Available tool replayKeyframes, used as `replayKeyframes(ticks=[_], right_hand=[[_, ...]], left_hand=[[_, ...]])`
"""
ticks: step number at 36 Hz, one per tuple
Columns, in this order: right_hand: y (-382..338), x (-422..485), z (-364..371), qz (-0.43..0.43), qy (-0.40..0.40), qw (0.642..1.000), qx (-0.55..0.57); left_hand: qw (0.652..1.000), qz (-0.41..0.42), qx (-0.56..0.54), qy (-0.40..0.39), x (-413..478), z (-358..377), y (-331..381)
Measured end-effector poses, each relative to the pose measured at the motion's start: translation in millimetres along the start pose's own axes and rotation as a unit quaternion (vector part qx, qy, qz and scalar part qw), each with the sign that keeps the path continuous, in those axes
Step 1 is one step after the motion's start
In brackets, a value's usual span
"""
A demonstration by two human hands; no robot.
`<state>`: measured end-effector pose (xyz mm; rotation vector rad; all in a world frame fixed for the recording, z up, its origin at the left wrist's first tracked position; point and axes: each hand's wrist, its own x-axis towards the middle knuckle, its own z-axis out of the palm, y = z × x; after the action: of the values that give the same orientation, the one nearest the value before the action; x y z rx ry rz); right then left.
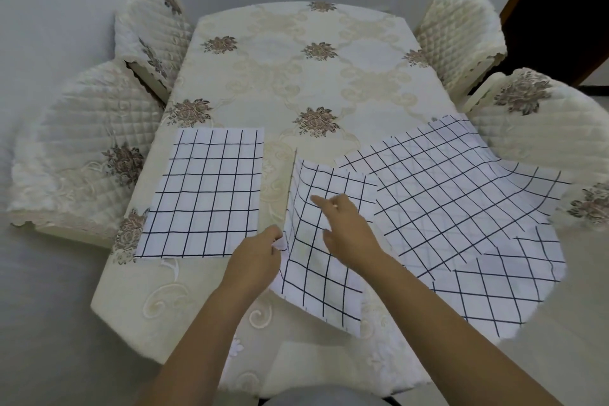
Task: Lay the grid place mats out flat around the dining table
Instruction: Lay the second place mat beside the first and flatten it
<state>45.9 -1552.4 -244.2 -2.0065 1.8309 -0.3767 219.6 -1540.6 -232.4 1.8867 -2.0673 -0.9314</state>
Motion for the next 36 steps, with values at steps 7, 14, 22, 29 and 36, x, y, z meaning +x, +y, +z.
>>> replayKeyframes(ticks=[7,14,22,29,36], right_hand=[[-19,27,-14,-0.186,0.069,0.976,-0.085],[-24,37,-47,-0.152,0.025,0.974,-0.165],[-24,45,-79,-0.083,0.002,0.980,-0.183],[-32,58,-134,0.022,0.180,0.948,-0.262],[-75,33,-153,0.098,0.187,0.934,-0.288]], left_hand=[[0.994,0.057,0.072,0.061,-2,-36,20],[0.986,0.060,0.007,0.156,0,-63,16],[0.953,0.039,0.015,0.299,20,-73,16],[0.920,0.035,-0.026,0.390,17,-63,47],[0.892,-0.072,-0.425,0.138,13,-42,73]])
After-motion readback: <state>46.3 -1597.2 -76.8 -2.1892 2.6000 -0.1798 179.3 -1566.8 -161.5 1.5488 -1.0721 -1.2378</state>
